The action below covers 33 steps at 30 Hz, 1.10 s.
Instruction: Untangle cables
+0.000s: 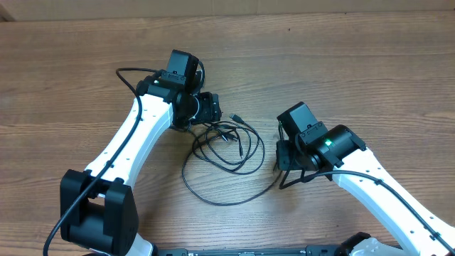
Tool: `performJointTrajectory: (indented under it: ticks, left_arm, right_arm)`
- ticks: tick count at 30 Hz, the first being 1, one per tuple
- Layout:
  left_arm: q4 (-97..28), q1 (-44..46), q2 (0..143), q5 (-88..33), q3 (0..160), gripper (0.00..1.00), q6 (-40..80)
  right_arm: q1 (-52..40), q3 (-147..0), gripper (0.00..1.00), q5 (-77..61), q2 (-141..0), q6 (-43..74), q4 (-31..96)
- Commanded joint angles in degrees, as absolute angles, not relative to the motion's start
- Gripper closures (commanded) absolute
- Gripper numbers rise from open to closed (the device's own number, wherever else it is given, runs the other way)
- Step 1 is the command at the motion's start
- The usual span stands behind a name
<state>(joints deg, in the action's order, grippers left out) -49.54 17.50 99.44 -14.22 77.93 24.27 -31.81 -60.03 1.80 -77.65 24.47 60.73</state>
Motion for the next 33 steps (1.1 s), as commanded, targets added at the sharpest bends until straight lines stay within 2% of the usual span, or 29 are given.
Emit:
performJointTrajectory:
  ticks: [1,3,6,10,15,18,22,33]
  left_arm:
    - [-49.25,17.12,100.03,-11.09,77.49,0.23,26.87]
    - [-49.28,16.49,100.01,-8.78,77.49,0.2,29.02]
    - [-49.23,14.83,100.01,-8.6,77.49,0.16,30.61]
    - [-49.28,11.33,100.03,-10.72,77.49,0.12,30.98]
    - [-50.39,7.66,100.01,-13.15,77.49,0.0,31.11]
    - [-51.72,5.91,100.01,-13.06,77.49,0.0,31.07]
    - [-52.45,3.95,100.01,-13.1,77.49,0.01,31.07]
    - [-52.6,2.55,100.01,-10.22,77.49,0.01,31.07]
  right_arm:
    - [-31.75,-61.08,0.56,3.14,-77.56,24.16,60.64]
    - [-31.77,-61.08,0.35,2.87,-77.56,24.1,59.48]
    - [-31.77,-61.08,0.27,1.19,-77.56,23.0,55.77]
    - [-31.77,-61.08,0.26,-3.86,-77.67,17.52,47.37]
    - [-31.86,-61.08,0.25,-5.78,-78.26,15.68,35.75]
    - [-31.88,-61.08,0.27,-10.59,-79.66,11.55,30.72]
    - [-31.99,-61.08,0.36,-15.75,-83.53,9.06,27.99]
    - [-34.79,-61.08,0.4,-16.62,-93.32,-5.8,21.76]
